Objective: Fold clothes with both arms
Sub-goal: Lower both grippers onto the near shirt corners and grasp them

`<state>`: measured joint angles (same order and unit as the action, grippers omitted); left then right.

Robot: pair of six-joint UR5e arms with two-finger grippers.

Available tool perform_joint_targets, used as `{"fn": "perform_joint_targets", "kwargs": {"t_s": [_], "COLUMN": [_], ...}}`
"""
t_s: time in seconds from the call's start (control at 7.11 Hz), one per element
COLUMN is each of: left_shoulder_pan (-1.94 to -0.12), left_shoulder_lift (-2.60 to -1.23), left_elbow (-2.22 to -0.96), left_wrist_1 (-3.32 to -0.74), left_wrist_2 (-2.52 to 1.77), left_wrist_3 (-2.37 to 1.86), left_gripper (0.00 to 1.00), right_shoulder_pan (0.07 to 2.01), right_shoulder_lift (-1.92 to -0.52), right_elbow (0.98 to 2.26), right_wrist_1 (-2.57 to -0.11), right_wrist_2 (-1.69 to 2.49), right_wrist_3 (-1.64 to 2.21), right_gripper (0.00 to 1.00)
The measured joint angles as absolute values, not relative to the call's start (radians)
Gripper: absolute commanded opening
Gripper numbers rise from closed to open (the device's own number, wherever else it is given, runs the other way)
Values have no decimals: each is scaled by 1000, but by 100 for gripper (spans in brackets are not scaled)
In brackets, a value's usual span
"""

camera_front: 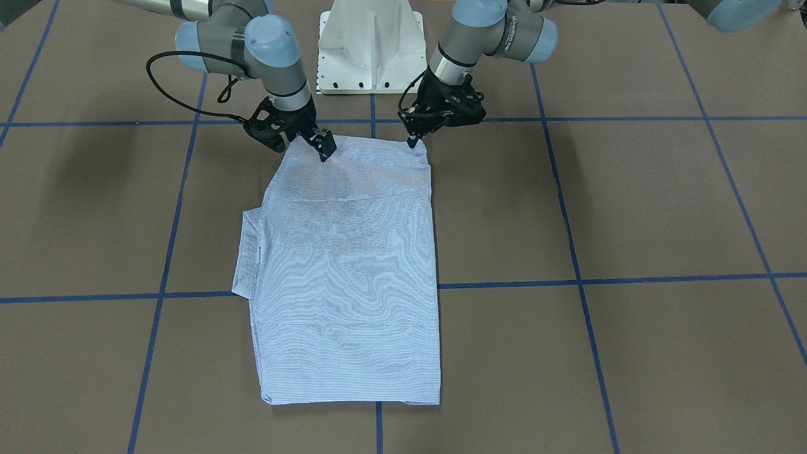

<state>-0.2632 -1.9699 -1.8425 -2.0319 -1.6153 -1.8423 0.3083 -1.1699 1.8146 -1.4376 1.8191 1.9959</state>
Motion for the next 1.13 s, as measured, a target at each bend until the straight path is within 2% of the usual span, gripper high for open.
{"fn": "perform_joint_targets", "kwargs": {"t_s": [0.84, 0.98, 1.13], "left_shoulder_pan": [-264, -265, -265], "left_shoulder_lift": [-1970, -1970, -1970], "left_elbow": [-1844, -1844, -1843], "left_wrist_1": [-2032, -2032, -2032], "left_wrist_2": [-1615, -1615, -1615], "left_wrist_3": [-1842, -1842, -1842], "left_gripper": [0, 0, 0], "right_shoulder_pan": [303, 298, 295], "right_shoulder_lift": [-1195, -1196, -1195], "right_elbow": [1832, 1832, 1832], "right_wrist_1": [-1440, -1440, -1439], "right_wrist_2": [1818, 1818, 1816], "right_wrist_3": [2000, 2001, 2007], "right_gripper": [100, 82, 55]}}
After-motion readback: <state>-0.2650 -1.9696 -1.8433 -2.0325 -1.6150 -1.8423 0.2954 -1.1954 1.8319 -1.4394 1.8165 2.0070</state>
